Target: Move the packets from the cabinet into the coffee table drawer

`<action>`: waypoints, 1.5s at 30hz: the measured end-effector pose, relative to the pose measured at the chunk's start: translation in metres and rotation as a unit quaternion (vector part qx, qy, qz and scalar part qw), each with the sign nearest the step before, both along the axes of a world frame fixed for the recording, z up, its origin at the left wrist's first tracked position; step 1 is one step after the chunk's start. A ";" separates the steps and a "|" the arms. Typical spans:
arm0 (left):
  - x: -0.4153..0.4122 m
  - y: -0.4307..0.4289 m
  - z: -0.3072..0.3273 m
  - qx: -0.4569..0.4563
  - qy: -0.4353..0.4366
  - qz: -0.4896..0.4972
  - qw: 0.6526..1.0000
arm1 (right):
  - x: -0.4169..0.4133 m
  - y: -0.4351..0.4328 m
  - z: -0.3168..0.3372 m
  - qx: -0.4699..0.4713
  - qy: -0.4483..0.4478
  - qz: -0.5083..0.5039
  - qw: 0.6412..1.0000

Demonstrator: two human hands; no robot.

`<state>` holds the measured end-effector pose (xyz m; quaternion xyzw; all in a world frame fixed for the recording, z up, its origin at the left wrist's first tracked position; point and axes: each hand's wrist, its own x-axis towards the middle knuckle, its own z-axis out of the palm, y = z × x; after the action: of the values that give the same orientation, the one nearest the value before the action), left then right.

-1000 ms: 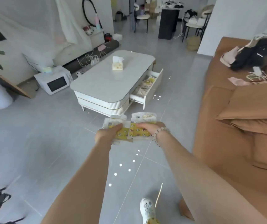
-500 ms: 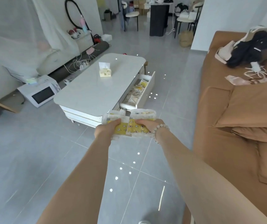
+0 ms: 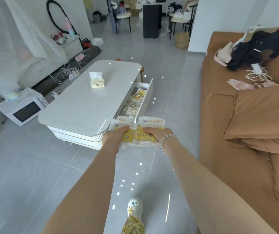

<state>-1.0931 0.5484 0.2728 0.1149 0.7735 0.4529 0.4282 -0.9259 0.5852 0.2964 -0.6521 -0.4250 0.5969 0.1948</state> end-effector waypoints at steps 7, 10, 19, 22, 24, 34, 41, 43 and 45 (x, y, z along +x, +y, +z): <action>-0.049 0.083 -0.001 0.010 -0.012 -0.025 1.000 | -0.049 0.076 -0.004 -0.002 0.005 -0.039 0.999; -0.069 0.117 0.001 0.024 -0.016 -0.028 0.999 | -0.070 0.105 -0.003 -0.004 0.012 -0.058 0.998; -0.107 0.203 -0.003 0.020 -0.021 -0.065 0.997 | -0.112 0.180 -0.010 -0.005 0.016 -0.101 0.995; -0.101 0.220 -0.002 0.012 -0.040 -0.105 0.994 | -0.108 0.195 -0.010 -0.008 0.003 -0.113 0.994; -0.099 0.231 -0.005 0.005 -0.033 -0.117 0.993 | -0.105 0.206 -0.011 -0.004 -0.004 -0.114 0.994; -0.103 0.302 -0.014 -0.001 0.022 -0.103 0.994 | -0.110 0.282 -0.021 0.006 0.009 -0.099 0.995; -0.095 0.382 -0.014 -0.001 0.012 -0.061 0.998 | -0.109 0.371 -0.028 -0.002 0.014 -0.080 0.997; -0.093 0.404 -0.016 -0.011 0.010 -0.053 0.999 | -0.108 0.400 -0.034 -0.007 0.015 -0.073 0.997; -0.091 0.426 -0.020 -0.018 0.007 -0.042 0.999 | -0.107 0.427 -0.037 -0.013 0.015 -0.058 0.998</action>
<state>-1.1842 0.9740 0.2531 0.1423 0.7788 0.4202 0.4434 -1.0333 1.0118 0.2594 -0.6687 -0.3758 0.6002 0.2268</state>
